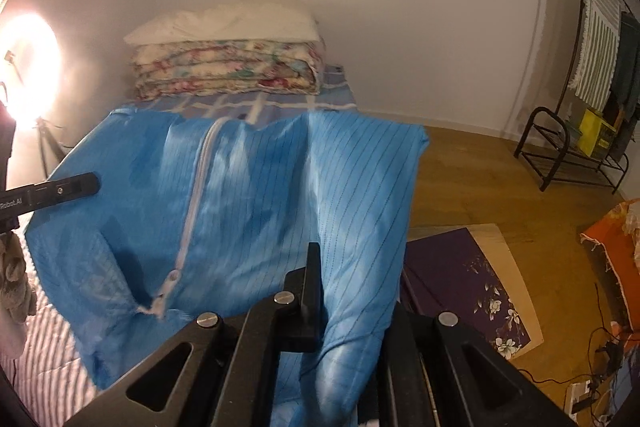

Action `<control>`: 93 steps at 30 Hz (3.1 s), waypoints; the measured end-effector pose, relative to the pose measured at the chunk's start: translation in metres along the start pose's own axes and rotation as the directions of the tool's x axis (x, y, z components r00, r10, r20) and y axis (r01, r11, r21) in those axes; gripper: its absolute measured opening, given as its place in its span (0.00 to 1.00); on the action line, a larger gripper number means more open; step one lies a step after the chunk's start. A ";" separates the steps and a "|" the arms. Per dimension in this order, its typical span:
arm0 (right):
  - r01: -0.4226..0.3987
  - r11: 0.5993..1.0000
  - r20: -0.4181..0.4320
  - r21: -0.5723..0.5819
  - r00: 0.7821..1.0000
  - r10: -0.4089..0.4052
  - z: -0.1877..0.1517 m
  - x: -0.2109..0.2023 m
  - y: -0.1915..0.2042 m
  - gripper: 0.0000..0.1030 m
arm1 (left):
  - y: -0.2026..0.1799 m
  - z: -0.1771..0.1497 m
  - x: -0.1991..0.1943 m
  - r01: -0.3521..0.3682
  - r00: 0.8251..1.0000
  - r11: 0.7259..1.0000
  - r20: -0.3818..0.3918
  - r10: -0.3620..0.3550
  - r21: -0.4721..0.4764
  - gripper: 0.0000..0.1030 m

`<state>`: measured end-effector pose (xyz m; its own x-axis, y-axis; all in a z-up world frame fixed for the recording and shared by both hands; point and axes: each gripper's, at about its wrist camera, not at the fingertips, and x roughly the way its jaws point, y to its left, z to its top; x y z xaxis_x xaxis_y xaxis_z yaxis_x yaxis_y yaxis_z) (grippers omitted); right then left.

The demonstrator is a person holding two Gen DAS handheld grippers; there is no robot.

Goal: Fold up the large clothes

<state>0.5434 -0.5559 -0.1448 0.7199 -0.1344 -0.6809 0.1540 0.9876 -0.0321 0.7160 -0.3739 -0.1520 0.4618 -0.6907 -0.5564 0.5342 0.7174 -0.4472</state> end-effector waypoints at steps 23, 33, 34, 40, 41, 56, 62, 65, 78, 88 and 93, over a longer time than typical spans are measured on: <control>0.152 0.973 -0.056 0.176 0.988 -0.144 -0.019 0.005 -0.037 0.50 | 0.000 -0.008 -0.051 -0.221 0.975 0.975 -0.002 0.221 0.004 0.47; 0.076 0.979 0.054 0.191 0.995 -0.088 0.006 -0.125 -0.009 0.52 | -0.072 0.001 -0.220 -0.206 0.975 0.975 0.100 0.198 0.077 0.47; 0.071 0.979 0.063 0.191 0.994 -0.084 0.007 -0.144 -0.005 0.52 | -0.081 0.000 -0.241 -0.207 0.974 0.974 0.112 0.197 0.087 0.47; 0.043 0.985 0.113 0.164 0.992 -0.062 0.009 -0.256 0.019 0.53 | -0.128 -0.010 -0.356 -0.196 0.970 0.973 0.168 0.174 0.125 0.48; 0.043 0.987 0.120 0.156 0.991 -0.063 0.008 -0.275 0.023 0.53 | -0.134 -0.012 -0.372 -0.195 0.969 0.973 0.177 0.171 0.126 0.48; 0.027 0.995 0.206 0.095 0.978 -0.046 -0.055 -0.514 0.077 0.59 | -0.222 -0.114 -0.577 -0.158 0.963 0.963 0.250 0.101 0.219 0.57; 0.012 0.994 0.208 0.105 0.978 -0.034 -0.087 -0.556 0.087 0.59 | -0.240 -0.155 -0.616 -0.138 0.967 0.958 0.243 0.076 0.251 0.62; 0.008 0.994 0.220 0.110 0.975 -0.032 -0.105 -0.572 0.095 0.67 | -0.239 -0.178 -0.623 -0.131 0.968 0.958 0.241 0.068 0.257 0.71; 0.074 0.993 0.246 0.096 0.964 -0.096 -0.183 -0.570 0.143 0.89 | -0.221 -0.287 -0.586 -0.151 0.982 0.949 0.150 0.112 0.277 0.85; 0.085 0.990 0.222 0.115 0.969 -0.109 -0.217 -0.516 0.160 1.00 | -0.196 -0.327 -0.543 -0.270 0.958 0.928 0.163 0.234 0.256 0.97; 0.103 0.987 0.212 0.124 0.969 -0.127 -0.235 -0.485 0.164 1.00 | -0.182 -0.333 -0.522 -0.313 0.946 0.917 0.164 0.278 0.246 0.99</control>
<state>0.0604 -0.3091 0.0082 0.8214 -0.2734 -0.5006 0.3099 0.9507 -0.0108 0.1422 -0.1143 -0.0130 0.7021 -0.4690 -0.5359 0.5200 0.8517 -0.0641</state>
